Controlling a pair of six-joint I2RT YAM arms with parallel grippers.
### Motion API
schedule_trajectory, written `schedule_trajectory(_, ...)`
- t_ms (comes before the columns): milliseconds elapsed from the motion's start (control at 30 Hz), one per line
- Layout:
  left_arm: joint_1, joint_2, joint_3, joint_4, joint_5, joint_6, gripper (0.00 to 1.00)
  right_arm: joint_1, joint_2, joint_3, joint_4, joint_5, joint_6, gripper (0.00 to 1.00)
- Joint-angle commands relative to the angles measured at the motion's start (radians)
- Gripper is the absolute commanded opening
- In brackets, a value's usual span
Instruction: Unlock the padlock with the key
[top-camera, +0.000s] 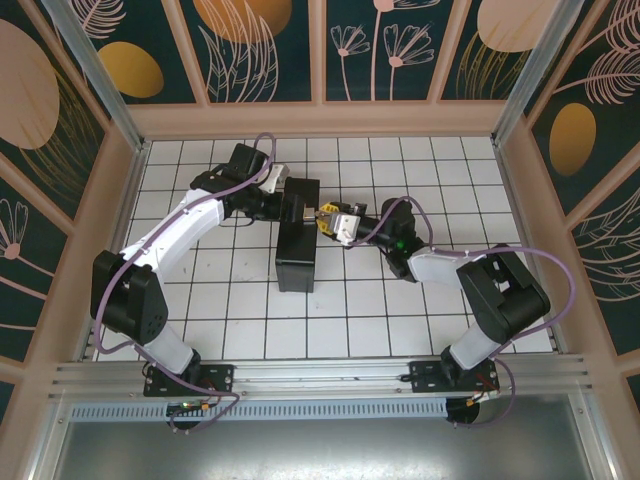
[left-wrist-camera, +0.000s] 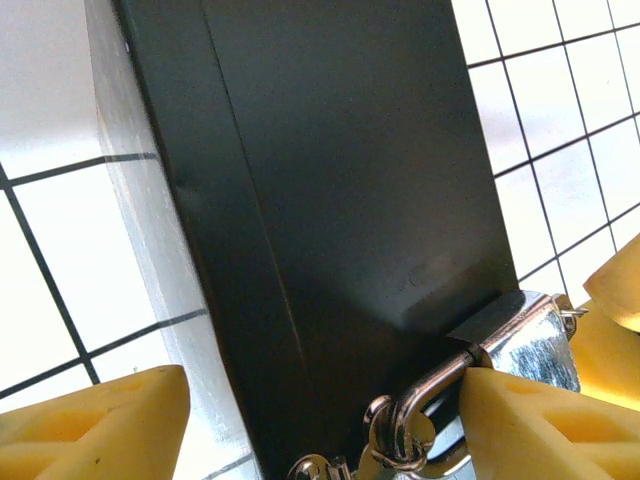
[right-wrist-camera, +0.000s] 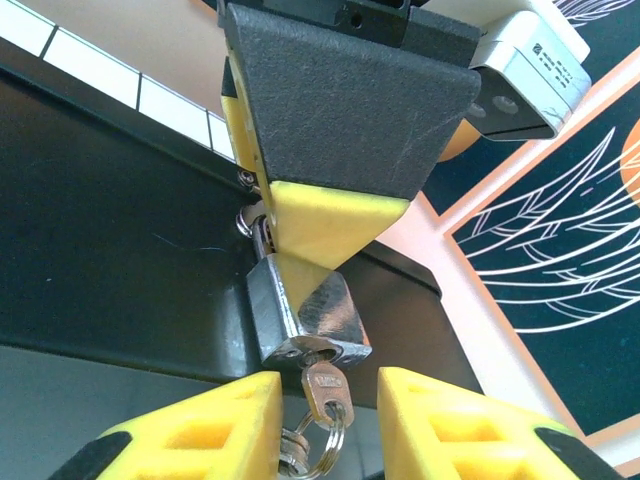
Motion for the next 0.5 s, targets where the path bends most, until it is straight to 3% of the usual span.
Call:
schedule_trajectory(0, 0.01, 0.024, 0.016, -0.015, -0.015, 0.018, 0.71, 0.002, 0.008, 0.031, -0.015, -0.018, -0.023, 0.31)
schedule_trajectory(133, 0.01, 0.027, 0.022, -0.014, -0.011, 0.017, 0.71, -0.001, 0.005, 0.047, -0.071, -0.017, -0.045, 0.26)
schedule_trajectory(467, 0.011, 0.026, 0.021, -0.013, -0.005, 0.017, 0.71, 0.0, 0.015, 0.061, -0.112, 0.024, -0.085, 0.28)
